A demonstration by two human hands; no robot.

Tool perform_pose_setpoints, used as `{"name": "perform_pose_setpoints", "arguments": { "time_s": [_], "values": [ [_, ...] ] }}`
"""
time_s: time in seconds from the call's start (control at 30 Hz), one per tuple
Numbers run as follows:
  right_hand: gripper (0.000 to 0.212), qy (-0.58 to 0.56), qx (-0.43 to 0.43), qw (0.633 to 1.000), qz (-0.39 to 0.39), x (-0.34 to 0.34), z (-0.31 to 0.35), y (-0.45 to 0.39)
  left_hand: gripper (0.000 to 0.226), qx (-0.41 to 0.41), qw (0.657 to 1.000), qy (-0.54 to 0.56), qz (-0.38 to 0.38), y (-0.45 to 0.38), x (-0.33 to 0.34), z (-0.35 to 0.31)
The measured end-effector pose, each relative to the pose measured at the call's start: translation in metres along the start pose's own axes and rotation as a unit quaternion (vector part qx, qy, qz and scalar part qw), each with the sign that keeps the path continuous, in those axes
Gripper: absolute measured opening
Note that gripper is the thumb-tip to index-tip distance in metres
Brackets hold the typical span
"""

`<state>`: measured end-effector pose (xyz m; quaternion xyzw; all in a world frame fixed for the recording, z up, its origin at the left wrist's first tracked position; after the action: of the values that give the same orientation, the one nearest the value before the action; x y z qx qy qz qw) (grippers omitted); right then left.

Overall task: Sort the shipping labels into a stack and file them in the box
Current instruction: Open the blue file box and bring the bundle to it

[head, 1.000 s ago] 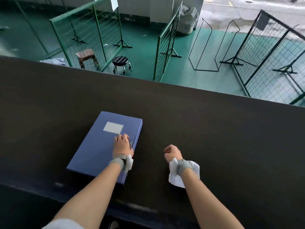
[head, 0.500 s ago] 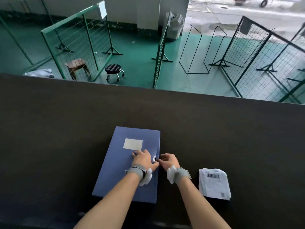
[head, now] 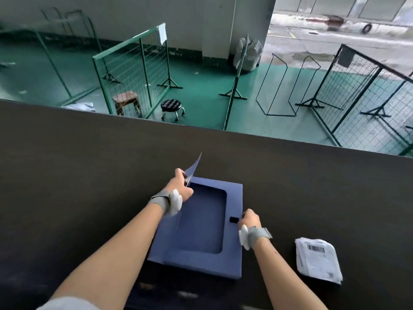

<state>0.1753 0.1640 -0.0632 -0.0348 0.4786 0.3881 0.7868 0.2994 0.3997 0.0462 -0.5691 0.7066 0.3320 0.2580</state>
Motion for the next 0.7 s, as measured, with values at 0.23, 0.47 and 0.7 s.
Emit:
{"name": "perform_pose_setpoints", "arguments": {
  "time_s": [0.23,0.47,0.7],
  "values": [
    [0.03,0.071,0.0,0.996,-0.058,0.009,0.007,0.015,0.048,-0.057,0.981,-0.002,-0.184,-0.021,-0.105,0.086],
    [0.03,0.059,0.003,0.997,-0.042,0.002,0.008,0.025,0.072,-0.014,0.941,-0.216,-0.259,-0.019,-0.117,0.11],
    [0.024,0.027,0.015,0.997,-0.071,-0.063,-0.037,0.004,0.039,0.029,0.996,0.039,-0.081,0.003,0.034,0.0]
  ]
}}
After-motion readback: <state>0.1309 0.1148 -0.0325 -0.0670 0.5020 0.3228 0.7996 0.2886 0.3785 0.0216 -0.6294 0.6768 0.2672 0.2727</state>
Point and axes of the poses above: each hand's wrist, its own y-axis away from the middle knuckle, its own x-axis out of the palm, z = x × y, the point moved 5 cm from there along -y, towards the middle knuckle, and after that the axes turned 14 degrees about -z, right-handed, at the moved point
